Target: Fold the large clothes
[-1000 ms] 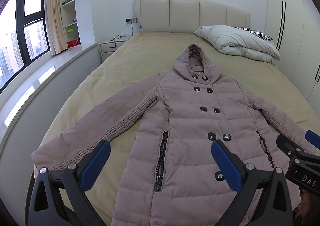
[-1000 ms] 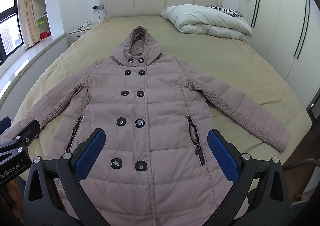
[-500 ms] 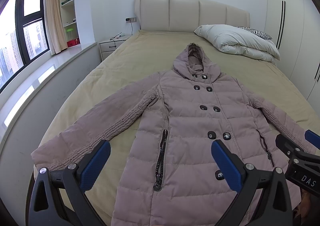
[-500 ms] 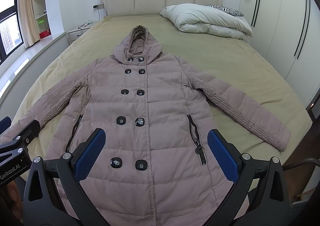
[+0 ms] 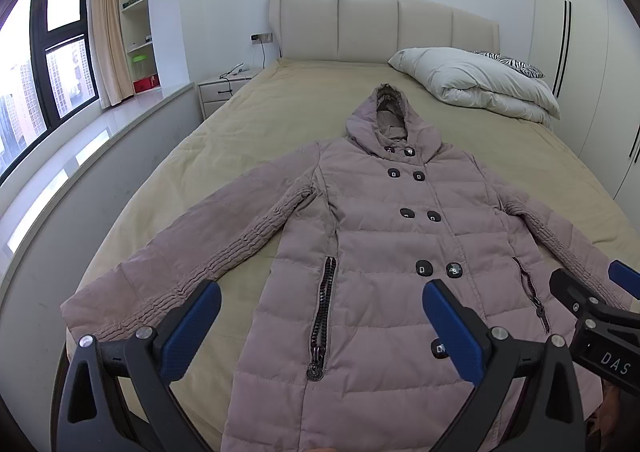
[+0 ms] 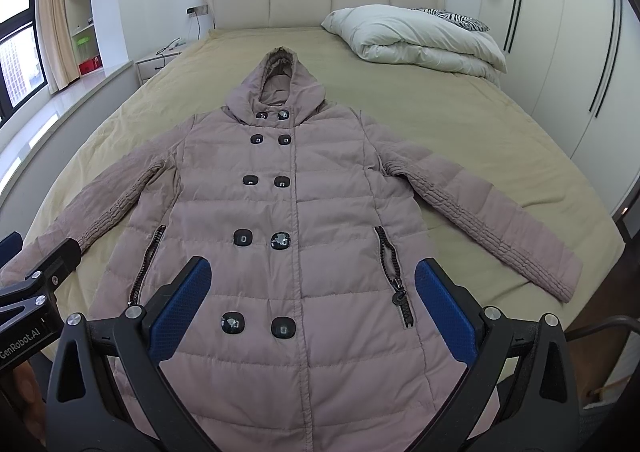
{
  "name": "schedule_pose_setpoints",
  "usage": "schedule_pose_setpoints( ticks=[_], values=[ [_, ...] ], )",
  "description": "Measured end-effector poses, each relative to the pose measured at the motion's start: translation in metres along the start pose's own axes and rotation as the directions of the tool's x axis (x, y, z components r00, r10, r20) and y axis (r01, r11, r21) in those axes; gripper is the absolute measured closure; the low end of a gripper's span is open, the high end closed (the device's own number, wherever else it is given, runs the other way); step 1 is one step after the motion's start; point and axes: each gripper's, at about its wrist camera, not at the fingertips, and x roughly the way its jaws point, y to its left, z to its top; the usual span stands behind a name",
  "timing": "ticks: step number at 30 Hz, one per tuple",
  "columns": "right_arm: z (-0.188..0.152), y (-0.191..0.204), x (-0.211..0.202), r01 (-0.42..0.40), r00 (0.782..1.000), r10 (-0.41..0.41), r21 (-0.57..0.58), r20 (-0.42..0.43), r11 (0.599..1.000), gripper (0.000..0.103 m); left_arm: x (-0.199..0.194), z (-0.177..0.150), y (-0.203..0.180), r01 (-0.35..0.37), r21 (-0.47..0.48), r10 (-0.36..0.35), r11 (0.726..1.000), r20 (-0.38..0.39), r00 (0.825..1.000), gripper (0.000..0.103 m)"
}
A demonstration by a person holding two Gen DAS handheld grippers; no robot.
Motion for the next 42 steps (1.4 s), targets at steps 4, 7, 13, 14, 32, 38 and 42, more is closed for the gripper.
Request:
schedule_pose_setpoints(
  ticks=[4, 7, 13, 14, 32, 38, 42],
  values=[
    [-0.001, 0.001, 0.001, -0.003, 1.000, 0.003, 0.002, -0.004, 1.000, 0.000, 0.000, 0.000, 0.000, -0.001, -0.001, 0.001, 1.000, -0.001, 1.000, 0.000],
    [-0.001, 0.001, 0.001, -0.003, 1.000, 0.003, 0.002, -0.006, 1.000, 0.000, 0.000, 0.000, 0.000, -0.001, 0.001, 0.001, 1.000, -0.002, 1.000, 0.000],
    [0.001, 0.001, 0.002, -0.008, 1.000, 0.008, 0.004, -0.011, 1.000, 0.000, 0.008, -0.007, 0.004, -0.009, -0.014, 0.009, 1.000, -0.016, 1.000, 0.000],
    [0.000, 0.001, 0.003, -0.014, 1.000, 0.014, 0.008, -0.016, 1.000, 0.000, 0.009, -0.008, 0.006, -0.005, -0.025, 0.004, 1.000, -0.024, 1.000, 0.000],
    [-0.006, 0.013, 0.038, -0.380, 0.907, 0.408, 0.217, -0.101, 0.899, 0.000, 0.046, -0.132, 0.262, 0.174, -0.901, -0.262, 0.398, 0.070, 0.962, 0.001],
    [-0.004, 0.005, 0.042, -0.354, 0.916, 0.388, 0.242, -0.105, 0.903, 0.000, 0.044, -0.163, 0.298, 0.150, -0.967, -0.174, 0.204, 0.115, 0.978, 0.010],
    [-0.004, 0.002, 0.042, -0.348, 0.918, 0.382, 0.245, -0.105, 0.905, 0.000, 0.049, -0.174, 0.308, 0.126, -0.988, -0.126, 0.094, 0.114, 0.986, 0.014]
  ],
)
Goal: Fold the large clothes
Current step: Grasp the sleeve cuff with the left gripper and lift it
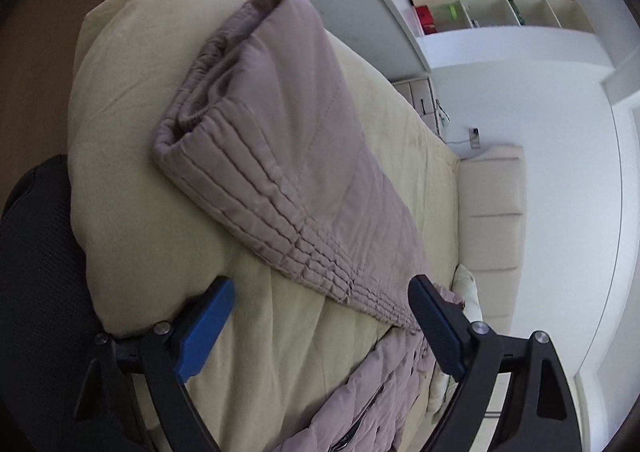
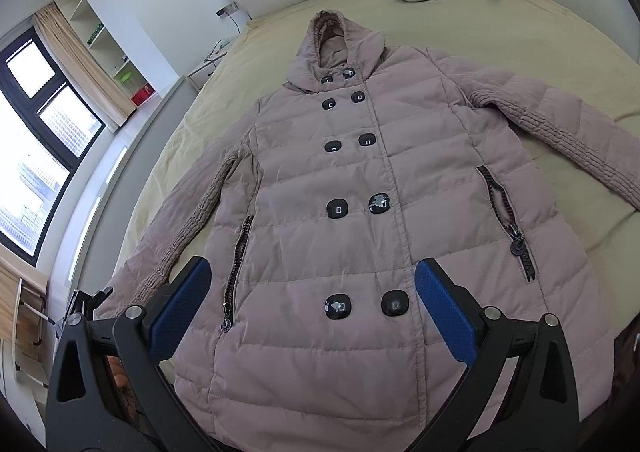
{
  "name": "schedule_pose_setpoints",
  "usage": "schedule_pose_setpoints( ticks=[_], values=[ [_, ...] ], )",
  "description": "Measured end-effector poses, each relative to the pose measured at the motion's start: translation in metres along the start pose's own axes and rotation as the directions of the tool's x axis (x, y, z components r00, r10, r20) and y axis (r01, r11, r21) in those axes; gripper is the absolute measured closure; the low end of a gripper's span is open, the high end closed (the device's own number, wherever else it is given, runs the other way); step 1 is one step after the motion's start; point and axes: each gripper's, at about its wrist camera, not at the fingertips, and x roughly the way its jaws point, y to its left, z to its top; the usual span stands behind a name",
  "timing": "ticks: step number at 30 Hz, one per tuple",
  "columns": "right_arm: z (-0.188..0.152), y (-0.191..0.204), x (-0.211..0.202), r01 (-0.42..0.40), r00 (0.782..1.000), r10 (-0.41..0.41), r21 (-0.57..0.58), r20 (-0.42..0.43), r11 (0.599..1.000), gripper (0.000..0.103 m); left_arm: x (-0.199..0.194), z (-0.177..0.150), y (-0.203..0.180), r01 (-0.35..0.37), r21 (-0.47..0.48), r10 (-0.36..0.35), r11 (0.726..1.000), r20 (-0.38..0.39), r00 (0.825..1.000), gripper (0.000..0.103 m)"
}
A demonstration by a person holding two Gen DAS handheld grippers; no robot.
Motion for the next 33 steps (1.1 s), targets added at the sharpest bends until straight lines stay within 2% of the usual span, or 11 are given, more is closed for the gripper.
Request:
schedule_pose_setpoints(
  ticks=[7, 9, 13, 17, 21, 23, 25, 27, 29, 31, 33],
  values=[
    [-0.001, -0.003, -0.001, 0.007, 1.000, -0.007, 0.004, 0.000, 1.000, 0.000, -0.002, 0.006, 0.003, -0.013, -0.129, 0.028, 0.992, 0.117, 0.993, 0.014],
    [-0.002, -0.004, -0.002, 0.009, 1.000, -0.009, 0.004, 0.004, 1.000, 0.000, -0.003, 0.009, -0.002, -0.005, -0.125, 0.023, 0.992, 0.144, 0.989, 0.014],
    [-0.003, -0.011, -0.002, 0.014, 1.000, -0.014, 0.016, 0.006, 1.000, 0.000, -0.003, 0.021, 0.001, -0.003, -0.143, 0.030, 0.990, 0.190, 0.981, 0.026],
    [-0.006, -0.016, 0.002, 0.018, 1.000, -0.018, 0.024, -0.007, 1.000, 0.000, -0.006, 0.032, 0.010, 0.000, -0.146, 0.029, 0.989, 0.200, 0.979, 0.048],
    [-0.008, -0.021, 0.006, 0.023, 1.000, -0.023, 0.028, -0.009, 0.999, 0.000, -0.009, 0.039, 0.003, -0.020, -0.079, 0.036, 0.997, 0.207, 0.978, 0.078],
    [-0.009, -0.023, 0.009, 0.024, 1.000, -0.024, 0.032, -0.011, 0.999, 0.000, -0.011, 0.040, -0.010, -0.040, 0.003, 0.038, 0.999, 0.220, 0.975, 0.082],
    [-0.009, -0.025, 0.010, 0.026, 1.000, -0.026, 0.034, -0.009, 0.999, 0.000, -0.011, 0.037, -0.038, -0.073, 0.159, 0.035, 0.985, 0.230, 0.973, 0.083],
    [-0.009, -0.030, 0.012, 0.029, 1.000, -0.029, 0.039, -0.005, 0.999, 0.000, -0.010, 0.024, -0.072, -0.114, 0.343, 0.031, 0.932, 0.236, 0.971, 0.083],
    [-0.008, -0.036, 0.013, 0.033, 0.999, -0.033, 0.048, -0.004, 0.998, 0.000, -0.005, 0.003, -0.106, -0.152, 0.531, 0.027, 0.833, 0.236, 0.971, 0.083],
    [-0.005, -0.043, 0.014, 0.034, 0.999, -0.034, 0.055, 0.003, 0.998, 0.000, 0.002, -0.030, -0.137, -0.186, 0.706, 0.013, 0.683, 0.243, 0.970, 0.084],
    [0.001, -0.053, 0.015, 0.027, 0.999, -0.029, 0.061, 0.020, 0.998, 0.000, 0.008, -0.075, -0.159, -0.205, 0.849, -0.012, 0.487, 0.241, 0.970, 0.085]
  ],
)
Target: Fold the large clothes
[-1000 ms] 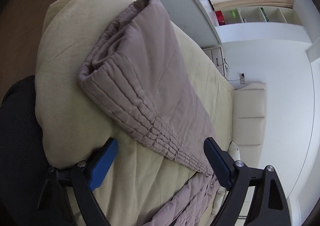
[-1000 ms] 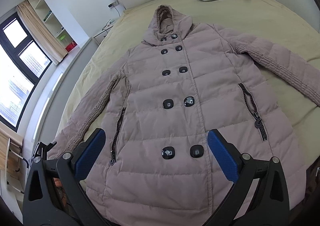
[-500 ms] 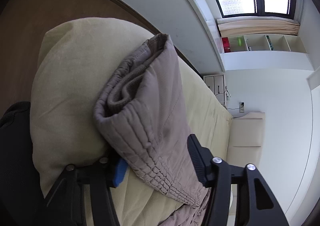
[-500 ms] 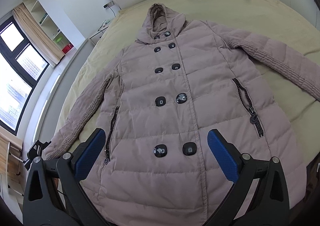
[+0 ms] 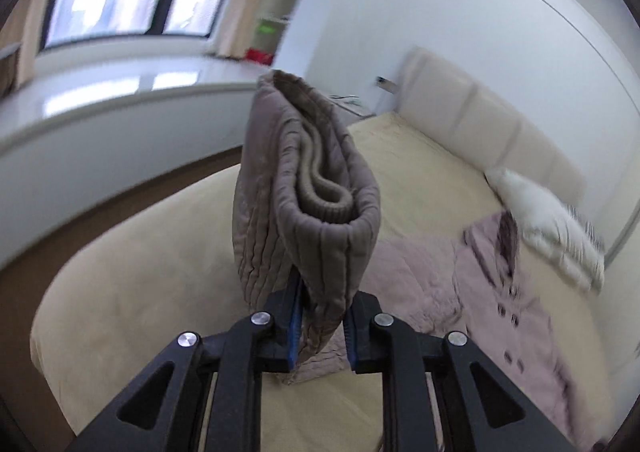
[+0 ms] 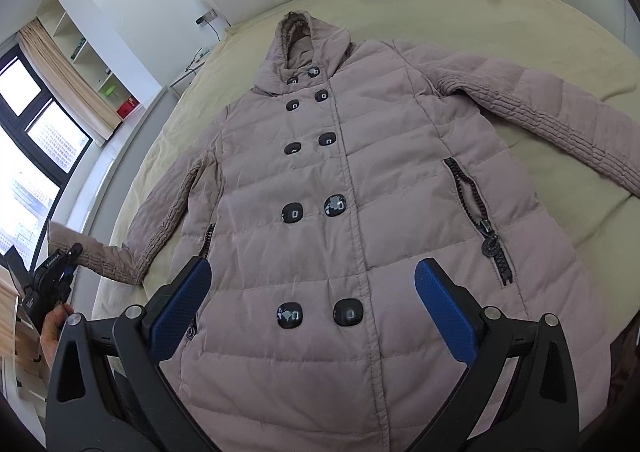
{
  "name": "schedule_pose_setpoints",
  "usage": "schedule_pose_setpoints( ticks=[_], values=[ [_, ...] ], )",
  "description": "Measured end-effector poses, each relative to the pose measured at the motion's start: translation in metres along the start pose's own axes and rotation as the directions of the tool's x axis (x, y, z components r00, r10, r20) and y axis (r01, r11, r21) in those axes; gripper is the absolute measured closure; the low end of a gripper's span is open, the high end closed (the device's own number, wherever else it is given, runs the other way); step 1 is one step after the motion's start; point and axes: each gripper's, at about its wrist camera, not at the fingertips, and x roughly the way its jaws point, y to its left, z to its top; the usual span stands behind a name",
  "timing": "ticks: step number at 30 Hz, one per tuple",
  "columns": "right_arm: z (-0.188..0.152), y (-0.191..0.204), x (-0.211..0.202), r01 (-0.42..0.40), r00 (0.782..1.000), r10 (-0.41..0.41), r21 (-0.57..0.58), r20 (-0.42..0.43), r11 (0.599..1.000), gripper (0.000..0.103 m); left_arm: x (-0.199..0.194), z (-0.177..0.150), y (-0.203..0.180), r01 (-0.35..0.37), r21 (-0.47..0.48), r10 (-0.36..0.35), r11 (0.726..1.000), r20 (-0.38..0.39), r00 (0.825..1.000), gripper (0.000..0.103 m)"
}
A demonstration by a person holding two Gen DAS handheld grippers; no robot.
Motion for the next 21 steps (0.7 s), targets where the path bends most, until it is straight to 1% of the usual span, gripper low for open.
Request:
schedule_pose_setpoints(
  ticks=[1, 2, 3, 4, 6, 7, 8, 10, 12, 13, 14, 15, 16, 17, 18, 19, 20, 21],
  values=[
    [0.005, -0.005, 0.001, -0.012, 1.000, 0.012, 0.004, 0.007, 1.000, 0.000, -0.004, -0.008, -0.023, 0.012, 0.113, -0.013, 0.994, 0.010, 1.000, 0.085],
    [0.010, -0.010, 0.002, -0.027, 1.000, 0.026, 0.014, 0.012, 1.000, 0.000, -0.006, -0.015, -0.043, 0.023, 0.216, -0.027, 0.976, 0.016, 0.999, 0.085],
    [0.016, -0.014, 0.004, -0.045, 0.999, 0.045, 0.026, 0.014, 0.999, 0.000, -0.010, -0.027, -0.062, 0.037, 0.312, -0.047, 0.950, 0.023, 0.999, 0.085],
    [0.022, -0.018, 0.006, -0.074, 0.997, 0.073, 0.038, 0.014, 0.997, 0.001, -0.012, -0.035, -0.077, 0.051, 0.387, -0.066, 0.921, 0.025, 0.998, 0.085],
    [0.037, -0.022, 0.014, -0.169, 0.986, 0.169, 0.077, -0.003, 0.983, 0.004, -0.014, -0.054, -0.098, 0.063, 0.494, -0.084, 0.867, 0.020, 0.996, 0.085],
    [0.045, -0.022, 0.020, -0.221, 0.974, 0.224, 0.100, -0.019, 0.970, 0.004, -0.016, -0.065, -0.103, 0.068, 0.533, -0.090, 0.843, 0.016, 0.996, 0.085],
    [0.052, -0.019, 0.026, -0.263, 0.962, 0.269, 0.114, -0.038, 0.958, 0.004, -0.014, -0.069, -0.106, 0.077, 0.563, -0.099, 0.823, 0.008, 0.995, 0.085],
    [0.064, -0.005, 0.043, -0.353, 0.925, 0.366, 0.127, -0.097, 0.927, 0.004, -0.016, -0.080, -0.111, 0.091, 0.601, -0.110, 0.794, -0.005, 0.994, 0.085],
    [0.071, 0.016, 0.066, -0.432, 0.874, 0.451, 0.137, -0.178, 0.891, 0.004, -0.021, -0.092, -0.115, 0.095, 0.632, -0.116, 0.769, -0.008, 0.993, 0.085],
    [0.073, 0.028, 0.078, -0.465, 0.847, 0.486, 0.142, -0.217, 0.874, 0.004, -0.022, -0.092, -0.119, 0.097, 0.644, -0.122, 0.759, -0.006, 0.993, 0.085],
    [0.074, 0.040, 0.089, -0.495, 0.819, 0.516, 0.147, -0.249, 0.856, 0.004, -0.022, -0.095, -0.124, 0.099, 0.656, -0.126, 0.748, -0.006, 0.992, 0.085],
    [0.075, 0.052, 0.101, -0.510, 0.798, 0.533, 0.155, -0.282, 0.846, 0.005, -0.024, -0.099, -0.129, 0.098, 0.668, -0.129, 0.737, -0.004, 0.992, 0.085],
    [0.075, 0.061, 0.111, -0.510, 0.787, 0.535, 0.163, -0.306, 0.844, 0.006, -0.025, -0.101, -0.129, 0.095, 0.677, -0.129, 0.730, 0.001, 0.992, 0.085],
    [0.076, 0.072, 0.123, -0.526, 0.765, 0.551, 0.171, -0.333, 0.833, 0.007, -0.028, -0.102, -0.127, 0.091, 0.685, -0.130, 0.723, 0.005, 0.992, 0.085],
    [0.078, 0.081, 0.131, -0.546, 0.743, 0.571, 0.177, -0.350, 0.819, 0.015, -0.026, -0.102, -0.130, 0.091, 0.688, -0.131, 0.720, 0.006, 0.991, 0.085],
    [0.080, 0.089, 0.137, -0.560, 0.727, 0.583, 0.179, -0.364, 0.809, 0.020, -0.025, -0.102, -0.130, 0.090, 0.689, -0.131, 0.719, 0.007, 0.991, 0.085],
    [0.083, 0.098, 0.145, -0.568, 0.713, 0.590, 0.181, -0.379, 0.803, 0.022, -0.024, -0.104, -0.133, 0.090, 0.689, -0.131, 0.719, 0.007, 0.991, 0.085],
    [0.084, 0.106, 0.149, -0.575, 0.704, 0.597, 0.184, -0.385, 0.797, 0.027, -0.021, -0.104, -0.134, 0.091, 0.686, -0.131, 0.722, 0.006, 0.991, 0.085]
  ],
)
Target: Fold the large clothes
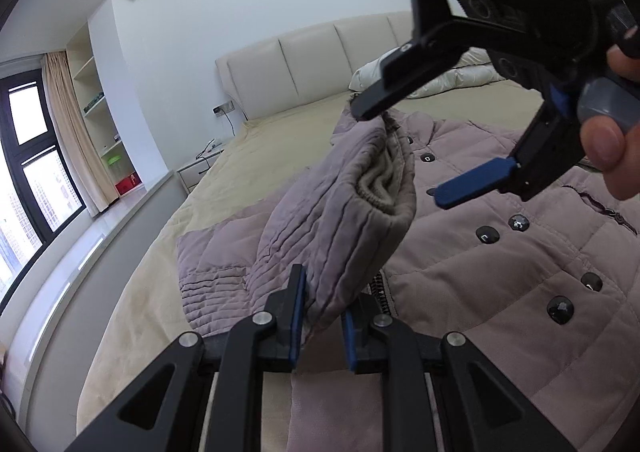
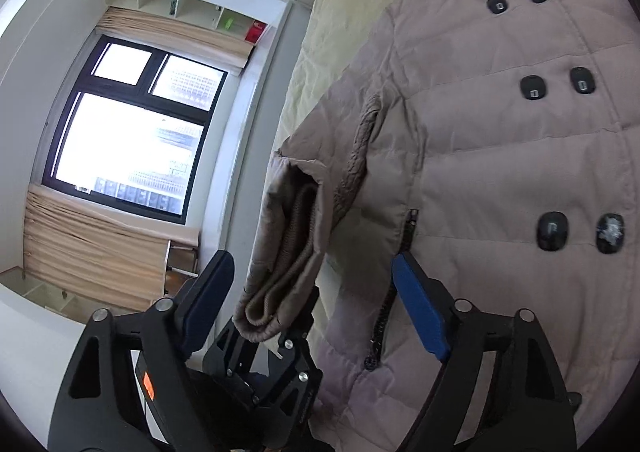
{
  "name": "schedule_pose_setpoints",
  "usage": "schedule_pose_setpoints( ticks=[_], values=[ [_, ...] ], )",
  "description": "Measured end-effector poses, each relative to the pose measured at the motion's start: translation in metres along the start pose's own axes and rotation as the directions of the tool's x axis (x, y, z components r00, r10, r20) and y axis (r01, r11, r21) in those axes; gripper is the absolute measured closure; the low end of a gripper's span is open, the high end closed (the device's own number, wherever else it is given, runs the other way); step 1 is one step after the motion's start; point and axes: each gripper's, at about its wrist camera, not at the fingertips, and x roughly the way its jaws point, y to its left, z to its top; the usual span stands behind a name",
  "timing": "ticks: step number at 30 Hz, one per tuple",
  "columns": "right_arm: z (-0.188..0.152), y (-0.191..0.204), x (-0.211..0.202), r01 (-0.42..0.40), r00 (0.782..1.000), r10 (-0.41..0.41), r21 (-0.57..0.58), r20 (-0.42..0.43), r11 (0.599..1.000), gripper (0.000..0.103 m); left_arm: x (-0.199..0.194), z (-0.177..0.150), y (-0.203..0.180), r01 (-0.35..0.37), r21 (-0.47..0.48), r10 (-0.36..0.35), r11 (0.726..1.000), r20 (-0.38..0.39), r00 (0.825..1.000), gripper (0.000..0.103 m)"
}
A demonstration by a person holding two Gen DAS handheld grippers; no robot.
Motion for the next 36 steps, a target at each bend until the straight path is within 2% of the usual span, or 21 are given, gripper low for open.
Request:
schedule_pose_setpoints(
  ticks=[3, 4, 8, 10, 12, 14, 17, 21, 25, 27, 31, 33, 34, 35, 36],
  values=[
    [0.014, 0.002, 0.015, -0.027, 0.999, 0.027, -0.001, -0.037, 1.000, 0.046, 0.002, 0.001, 0.004, 0.005, -0.010, -0.005, 1.000, 0.002, 1.000, 0.085],
    [0.016, 0.004, 0.020, -0.028, 0.999, 0.028, -0.006, -0.047, 1.000, 0.059, 0.003, -0.001, 0.003, 0.006, -0.010, -0.006, 1.000, 0.005, 1.000, 0.085],
    [0.029, 0.009, 0.038, -0.009, 0.996, 0.007, -0.028, -0.087, 1.000, 0.073, 0.006, -0.001, 0.003, 0.007, -0.026, -0.007, 1.000, 0.006, 1.000, 0.084],
    [0.030, 0.012, 0.038, 0.002, 0.996, -0.005, -0.040, -0.089, 0.999, 0.082, 0.006, 0.000, 0.005, 0.004, -0.041, -0.003, 0.999, 0.021, 1.000, 0.079],
    [0.033, 0.022, 0.030, 0.015, 0.998, -0.019, -0.071, -0.066, 0.997, 0.084, 0.004, 0.001, 0.006, -0.005, -0.060, 0.008, 0.998, 0.052, 0.999, 0.063],
    [0.042, 0.040, 0.013, 0.002, 1.000, -0.004, -0.101, -0.019, 0.995, 0.085, 0.002, 0.002, 0.010, -0.015, -0.101, 0.022, 0.995, 0.074, 0.997, 0.031],
    [0.059, 0.083, -0.031, -0.017, 0.997, 0.028, -0.162, 0.068, 0.987, 0.086, 0.006, 0.007, 0.022, -0.011, -0.227, 0.030, 0.974, 0.079, 0.996, 0.013],
    [0.084, 0.160, -0.085, -0.029, 0.979, 0.084, -0.287, 0.183, 0.957, 0.086, 0.033, 0.025, 0.038, 0.051, -0.403, -0.037, 0.914, 0.043, 0.998, 0.013],
    [0.097, 0.223, -0.127, -0.030, 0.958, 0.138, -0.390, 0.251, 0.920, 0.086, 0.078, 0.047, 0.042, 0.078, -0.519, -0.085, 0.851, 0.010, 0.996, 0.012],
    [0.102, 0.242, -0.143, -0.027, 0.949, 0.154, -0.415, 0.276, 0.909, 0.086, 0.103, 0.058, 0.038, 0.069, -0.542, -0.098, 0.838, -0.024, 0.995, 0.012],
    [0.111, 0.253, -0.172, -0.026, 0.934, 0.175, -0.429, 0.311, 0.903, 0.086, 0.152, 0.073, 0.035, 0.043, -0.558, -0.104, 0.829, -0.077, 0.992, 0.012],
    [0.115, 0.247, -0.186, -0.031, 0.927, 0.184, -0.421, 0.326, 0.906, 0.086, 0.176, 0.073, 0.039, 0.038, -0.603, -0.126, 0.797, -0.104, 0.987, 0.012],
    [0.113, 0.243, -0.202, -0.037, 0.924, 0.191, -0.417, 0.333, 0.908, 0.086, 0.188, 0.073, 0.041, 0.039, -0.620, -0.145, 0.784, -0.122, 0.982, 0.015],
    [0.116, 0.238, -0.209, -0.037, 0.919, 0.193, -0.410, 0.345, 0.911, 0.086, 0.197, 0.072, 0.042, 0.038, -0.627, -0.158, 0.778, -0.136, 0.978, 0.028],
    [0.118, 0.231, -0.216, -0.038, 0.914, 0.194, -0.401, 0.355, 0.915, 0.086, 0.208, 0.072, 0.041, 0.034, -0.620, -0.170, 0.784, -0.161, 0.972, 0.035]
  ],
)
